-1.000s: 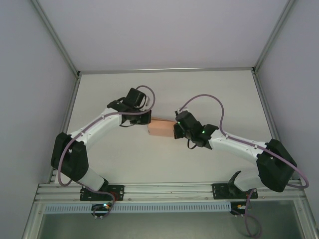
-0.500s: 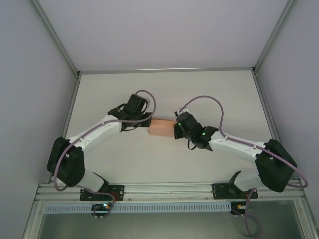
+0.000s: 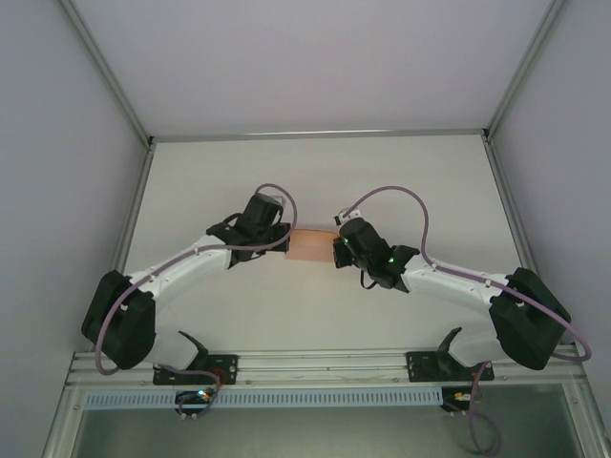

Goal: Assemble paper box

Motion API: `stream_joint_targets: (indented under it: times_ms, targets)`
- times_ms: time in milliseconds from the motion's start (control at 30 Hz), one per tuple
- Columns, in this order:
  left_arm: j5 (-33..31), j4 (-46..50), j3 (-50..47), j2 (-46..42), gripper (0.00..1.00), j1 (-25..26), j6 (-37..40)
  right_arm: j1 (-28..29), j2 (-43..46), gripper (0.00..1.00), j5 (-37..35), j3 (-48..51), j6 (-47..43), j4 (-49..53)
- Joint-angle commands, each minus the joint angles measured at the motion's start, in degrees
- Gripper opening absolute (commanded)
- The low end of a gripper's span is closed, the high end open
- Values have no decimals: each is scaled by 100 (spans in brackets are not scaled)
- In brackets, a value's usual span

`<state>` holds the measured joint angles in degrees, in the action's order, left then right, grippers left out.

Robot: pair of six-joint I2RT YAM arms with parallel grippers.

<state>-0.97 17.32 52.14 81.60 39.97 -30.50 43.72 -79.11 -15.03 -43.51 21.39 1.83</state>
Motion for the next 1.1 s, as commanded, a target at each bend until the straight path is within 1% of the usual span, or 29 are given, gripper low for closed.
stream_joint_targets:
  times_ms: [0, 133, 167, 233, 267, 300, 333, 367, 400, 433, 467, 500, 533, 600, 633, 700, 833, 1000, 1067]
  targets:
    - [-17, 1838, -680, 383, 0, 92, -403, 21, -190, 0, 196, 307, 82, 945]
    - [-155, 1855, -723, 453, 0, 90, -505, 15, -184, 0, 271, 312, 112, 912]
    - [-164, 1838, -706, 449, 0, 98, -518, 22, -156, 2, 283, 307, 128, 912]
    - [-166, 1813, -625, 413, 0, 105, -500, 9, -124, 12, 303, 256, 222, 926]
    - [-182, 1819, -578, 385, 0, 108, -492, 6, 83, 15, 329, 207, 263, 929]
    - [-205, 1828, -527, 359, 0, 112, -467, -3, 175, 21, 378, 157, 319, 936]
    - [-248, 1850, -476, 333, 0, 112, -464, -41, 260, 30, 452, 97, 419, 911]
    - [-254, 1838, -420, 317, 0, 119, -440, -88, 352, 36, 602, 49, 478, 871]
    - [-264, 1826, -374, 310, 0, 134, -428, -139, 435, 43, 802, 10, 496, 815]
    - [-234, 1815, -324, 311, 0, 144, -399, -200, 528, 53, 954, -33, 533, 755]
    - [-232, 1816, -277, 313, 0, 160, -369, -248, 606, 59, 1024, -80, 611, 743]
    - [-264, 1849, -226, 326, 0, 185, -366, -284, 678, 61, 1081, -137, 663, 739]
    - [-297, 1881, -176, 336, 0, 220, -351, -310, 757, 65, 1160, -205, 678, 734]
    - [-329, 1900, -118, 339, 0, 272, -328, -330, 883, 77, 1203, -254, 665, 594]
    - [-339, 1877, -100, 339, 0, 295, -278, -346, 941, 80, 1167, -265, 672, 497]
    - [-360, 1860, -43, 347, 0, 319, -234, -453, 944, 83, 963, -311, 793, 395]
    - [-375, 1886, 158, 424, 0, 351, -119, -822, 582, 84, 892, -662, 979, 512]
    - [-389, 1906, 339, 531, 0, 373, -13, -1044, -164, 81, 1145, -953, 1025, 686]
    - [-406, 1905, 357, 534, 0, 386, -8, -1080, -445, 79, 1306, -1039, 1026, 757]
